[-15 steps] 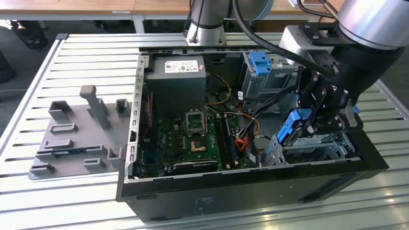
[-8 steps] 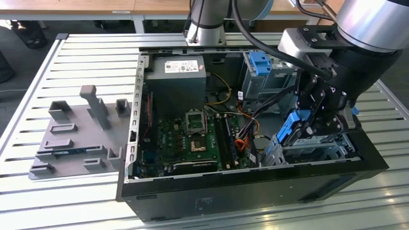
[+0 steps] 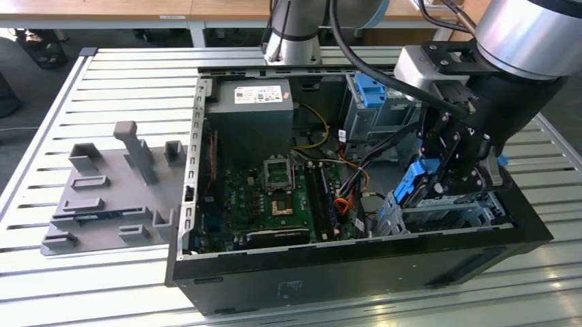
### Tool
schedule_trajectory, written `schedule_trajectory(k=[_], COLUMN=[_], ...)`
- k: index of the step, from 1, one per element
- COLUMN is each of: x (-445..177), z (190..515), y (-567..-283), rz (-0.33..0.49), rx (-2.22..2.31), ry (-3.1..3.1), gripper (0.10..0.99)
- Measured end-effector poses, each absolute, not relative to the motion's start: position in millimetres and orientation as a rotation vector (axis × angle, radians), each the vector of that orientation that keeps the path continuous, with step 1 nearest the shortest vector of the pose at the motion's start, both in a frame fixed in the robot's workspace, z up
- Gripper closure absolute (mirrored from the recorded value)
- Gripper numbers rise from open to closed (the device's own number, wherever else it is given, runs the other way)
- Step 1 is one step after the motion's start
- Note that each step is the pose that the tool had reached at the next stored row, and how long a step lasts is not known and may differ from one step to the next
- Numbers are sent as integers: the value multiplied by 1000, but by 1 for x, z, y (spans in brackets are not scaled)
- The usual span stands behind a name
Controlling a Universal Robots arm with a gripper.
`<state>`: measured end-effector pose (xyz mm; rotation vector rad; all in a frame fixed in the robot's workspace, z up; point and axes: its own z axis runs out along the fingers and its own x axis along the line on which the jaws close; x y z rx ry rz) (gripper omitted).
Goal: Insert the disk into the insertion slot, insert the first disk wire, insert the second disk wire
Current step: 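Insert the disk into the insertion slot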
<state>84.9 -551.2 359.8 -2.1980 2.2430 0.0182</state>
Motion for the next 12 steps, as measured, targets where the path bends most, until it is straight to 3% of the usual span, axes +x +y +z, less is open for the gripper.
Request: schedule_trajectory(k=[7,10,12], x=[85,85,85], z=[357,357,357], y=[-551,-551,-551], rz=[18,18,18], rx=[-2198,-2198,-2198], ry=[2243,2243,2243], gripper=[710,588,588])
